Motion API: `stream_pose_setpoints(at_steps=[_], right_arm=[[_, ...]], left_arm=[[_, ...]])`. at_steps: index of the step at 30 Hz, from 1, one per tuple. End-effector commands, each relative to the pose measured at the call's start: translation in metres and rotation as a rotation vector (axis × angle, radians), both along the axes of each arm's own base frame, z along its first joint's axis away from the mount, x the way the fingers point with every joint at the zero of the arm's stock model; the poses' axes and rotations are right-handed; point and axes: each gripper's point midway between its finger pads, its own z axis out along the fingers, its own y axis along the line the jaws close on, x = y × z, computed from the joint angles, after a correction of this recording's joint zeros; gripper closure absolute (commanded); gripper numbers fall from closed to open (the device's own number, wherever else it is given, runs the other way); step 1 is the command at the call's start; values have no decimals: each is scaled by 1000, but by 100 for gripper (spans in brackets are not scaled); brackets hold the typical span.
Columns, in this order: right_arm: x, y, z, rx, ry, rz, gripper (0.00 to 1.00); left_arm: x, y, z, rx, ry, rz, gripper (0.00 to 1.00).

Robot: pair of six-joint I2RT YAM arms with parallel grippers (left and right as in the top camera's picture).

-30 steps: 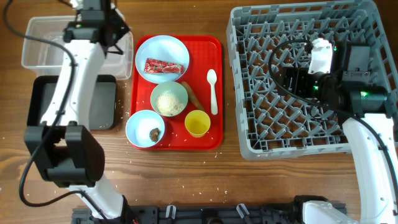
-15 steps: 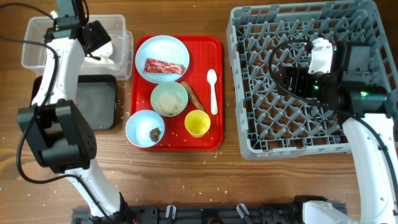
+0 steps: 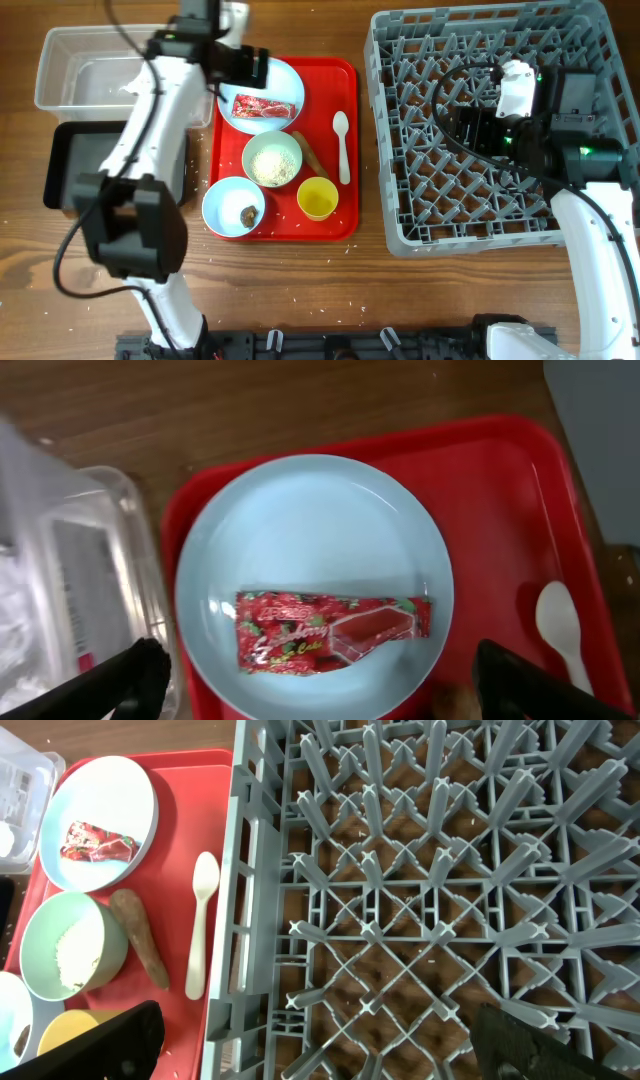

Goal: Sort waste into correct bins and load items into the dishwasher rack
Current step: 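Return the left gripper to the plate and grasp the red wrapper, then move the wrapper with the left gripper and drop it in the clear bin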

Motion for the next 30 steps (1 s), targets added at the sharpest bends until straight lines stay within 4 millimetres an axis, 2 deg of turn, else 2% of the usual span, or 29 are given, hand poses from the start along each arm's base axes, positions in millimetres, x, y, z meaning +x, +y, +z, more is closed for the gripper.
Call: stream_pose_setpoints(at_steps=[1, 2, 3, 4, 5, 7, 9, 10, 11, 15, 18, 22, 23, 25, 26, 30], right_arm=[[3, 3, 7, 12, -18, 13, 0], [3, 3, 7, 12, -18, 13, 0], [3, 3, 7, 12, -18, 13, 0], [3, 3, 7, 12, -18, 13, 0], [3, 3, 7, 12, -18, 13, 0], [3, 3, 7, 12, -18, 13, 0], [3, 3, 7, 12, -18, 13, 0], [3, 3, 7, 12, -17, 13, 0], [3, 3, 6, 12, -16, 13, 0], [2, 3, -2, 13, 13, 12, 0], [0, 3, -9, 14, 42, 13, 0], [0, 3, -9, 14, 45, 13, 0], [0, 3, -9, 14, 45, 13, 0], [0, 3, -9, 14, 44, 13, 0], [0, 3, -9, 14, 44, 13, 0], [0, 3, -9, 14, 45, 13, 0]], left_arm=[[4, -9, -39, 63, 60, 23, 2], [2, -11, -49, 7, 103, 136, 2], [-5, -9, -60, -73, 177, 332, 12], [-16, -4, -66, -126, 245, 522, 33], [-26, -5, -70, -183, 302, 668, 32], [-30, -14, -71, -235, 329, 760, 27], [-30, -22, -74, -243, 317, 816, 16], [-30, -20, -78, -236, 303, 859, 5], [-29, -20, -82, -240, 299, 886, 0], [-21, -22, -117, -279, 300, 964, 0], [-15, -24, -130, -284, 296, 965, 0], [-22, -23, -163, -242, 348, 976, 0], [-24, -22, -168, -233, 357, 979, 12], [-25, -22, -170, -226, 361, 973, 57], [-25, -22, -170, -224, 360, 968, 63], [-29, -21, -171, -195, 371, 931, 72]])
